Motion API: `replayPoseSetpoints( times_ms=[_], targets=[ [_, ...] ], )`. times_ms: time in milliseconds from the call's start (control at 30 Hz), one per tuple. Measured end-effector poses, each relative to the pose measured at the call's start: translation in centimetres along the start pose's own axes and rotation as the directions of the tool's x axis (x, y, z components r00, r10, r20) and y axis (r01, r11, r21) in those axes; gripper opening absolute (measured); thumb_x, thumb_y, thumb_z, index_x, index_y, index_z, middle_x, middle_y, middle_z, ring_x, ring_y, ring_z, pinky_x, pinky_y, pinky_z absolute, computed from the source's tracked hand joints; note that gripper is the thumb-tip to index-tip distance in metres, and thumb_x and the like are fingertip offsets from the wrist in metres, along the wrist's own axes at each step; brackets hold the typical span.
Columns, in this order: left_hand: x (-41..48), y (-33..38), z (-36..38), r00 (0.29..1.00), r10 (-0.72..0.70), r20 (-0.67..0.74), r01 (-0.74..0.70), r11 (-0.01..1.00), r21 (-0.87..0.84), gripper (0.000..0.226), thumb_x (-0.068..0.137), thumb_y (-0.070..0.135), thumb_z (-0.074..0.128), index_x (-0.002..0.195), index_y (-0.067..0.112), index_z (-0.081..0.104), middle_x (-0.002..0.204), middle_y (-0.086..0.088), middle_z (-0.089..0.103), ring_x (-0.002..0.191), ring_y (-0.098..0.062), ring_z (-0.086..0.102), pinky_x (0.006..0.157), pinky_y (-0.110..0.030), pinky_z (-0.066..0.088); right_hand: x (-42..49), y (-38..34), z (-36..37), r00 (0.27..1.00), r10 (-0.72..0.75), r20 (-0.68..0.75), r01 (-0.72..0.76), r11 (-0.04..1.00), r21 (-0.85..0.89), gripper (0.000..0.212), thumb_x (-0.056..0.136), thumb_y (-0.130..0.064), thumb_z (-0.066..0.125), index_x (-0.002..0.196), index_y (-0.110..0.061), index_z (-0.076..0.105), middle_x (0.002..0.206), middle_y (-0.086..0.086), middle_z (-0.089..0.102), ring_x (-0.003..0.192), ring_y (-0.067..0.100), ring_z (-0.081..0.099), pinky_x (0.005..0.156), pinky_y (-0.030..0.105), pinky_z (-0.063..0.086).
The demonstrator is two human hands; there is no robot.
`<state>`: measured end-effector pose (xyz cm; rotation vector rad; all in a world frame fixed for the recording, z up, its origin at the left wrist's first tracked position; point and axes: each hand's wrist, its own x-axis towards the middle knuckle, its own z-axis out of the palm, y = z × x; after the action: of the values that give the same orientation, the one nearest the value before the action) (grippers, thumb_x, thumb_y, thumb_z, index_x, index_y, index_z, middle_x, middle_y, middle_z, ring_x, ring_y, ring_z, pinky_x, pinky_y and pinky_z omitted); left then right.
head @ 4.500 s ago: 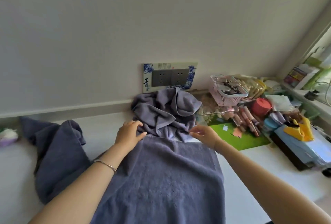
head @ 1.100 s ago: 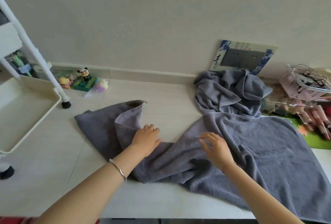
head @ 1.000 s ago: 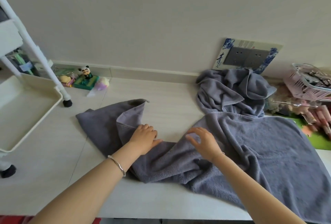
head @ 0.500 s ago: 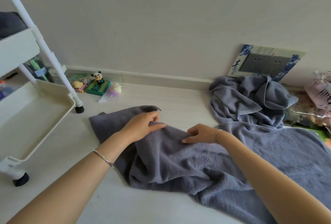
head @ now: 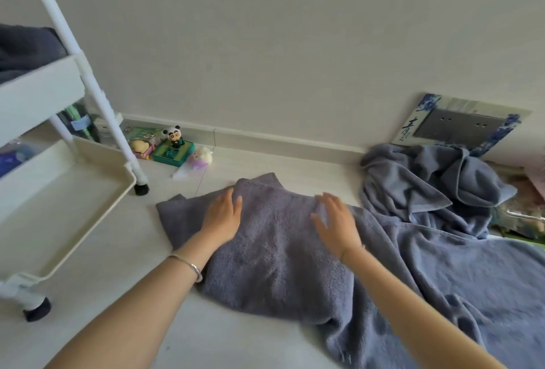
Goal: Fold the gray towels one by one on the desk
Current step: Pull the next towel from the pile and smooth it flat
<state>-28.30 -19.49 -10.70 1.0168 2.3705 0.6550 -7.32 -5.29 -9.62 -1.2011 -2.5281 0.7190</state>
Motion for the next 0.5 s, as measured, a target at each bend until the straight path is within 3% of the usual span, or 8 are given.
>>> replayPoseSetpoints(
  times_ms=[67,167,233,300,400,500],
  targets=[
    [-0.4,-1.8,1.1,0.999,-0.050,0.005,0.050,0.999,0.011,0.051,0.103,0.035,0.019,0.140,0.004,0.034,0.145,-0.017,0.040,0.132,-0.031,0.040,0.108,-0.040,0.033,-1.6,-0.6,2.1,0.997,-0.042,0.064,0.043,0.999,-0.012,0.045,0.094,-0.030,0.053,0.137,-0.021,0.044,0.149,0.000,0.034,0.138,0.023,0.030,0.116,0.039,0.021],
    [-1.2,-3.1,1.8,0.999,-0.035,0.011,0.034,0.992,0.123,0.058,0.102,0.039,0.013,0.149,0.006,0.022,0.156,-0.010,0.024,0.144,-0.023,0.020,0.118,-0.036,0.014,-3.2,-1.2,4.6,0.971,-0.086,0.222,0.105,0.992,-0.076,0.048,0.098,-0.042,0.038,0.144,-0.029,0.033,0.156,-0.007,0.021,0.145,0.015,0.011,0.119,0.035,0.001],
    [-1.6,-3.3,1.6,0.998,-0.057,-0.013,0.059,0.977,0.206,0.062,0.101,0.045,0.010,0.150,0.009,0.019,0.157,-0.008,0.020,0.144,-0.023,0.018,0.118,-0.034,0.013,-3.7,-0.6,5.7,0.956,-0.024,0.292,0.067,0.988,-0.140,0.053,0.097,-0.051,0.025,0.147,-0.033,0.025,0.158,-0.011,0.012,0.146,0.012,0.002,0.118,0.039,-0.005],
    [-2.1,-3.5,0.9,0.991,-0.132,-0.023,0.133,0.941,0.313,0.062,0.099,0.049,0.011,0.151,0.015,0.015,0.157,-0.009,0.018,0.143,-0.027,0.019,0.115,-0.038,0.020,-4.2,0.7,6.0,0.952,0.043,0.304,0.028,0.974,-0.225,0.061,0.092,-0.061,0.013,0.148,-0.038,0.015,0.158,-0.016,0.001,0.146,0.012,-0.007,0.118,0.044,-0.008],
    [-2.7,-5.0,0.6,0.978,-0.206,0.024,0.173,0.873,0.457,0.059,0.099,0.040,0.024,0.151,0.027,0.001,0.157,-0.012,0.010,0.138,-0.041,0.019,0.107,-0.045,0.033,-5.2,2.9,5.6,0.958,0.105,0.267,-0.021,0.954,-0.300,0.054,0.097,-0.054,0.018,0.148,-0.042,0.004,0.157,-0.017,-0.008,0.145,0.015,-0.013,0.116,0.047,-0.011],
    [-3.6,-6.1,-0.3,0.919,-0.393,-0.015,0.356,0.816,0.455,0.066,0.093,0.056,0.010,0.151,0.028,0.003,0.153,-0.024,0.021,0.136,-0.046,0.024,0.101,-0.046,0.041,-5.4,4.1,4.6,0.957,0.140,0.253,-0.056,0.948,-0.312,0.054,0.098,-0.052,0.021,0.148,-0.043,0.003,0.157,-0.016,-0.008,0.146,0.015,-0.013,0.116,0.046,-0.011]
  ],
)
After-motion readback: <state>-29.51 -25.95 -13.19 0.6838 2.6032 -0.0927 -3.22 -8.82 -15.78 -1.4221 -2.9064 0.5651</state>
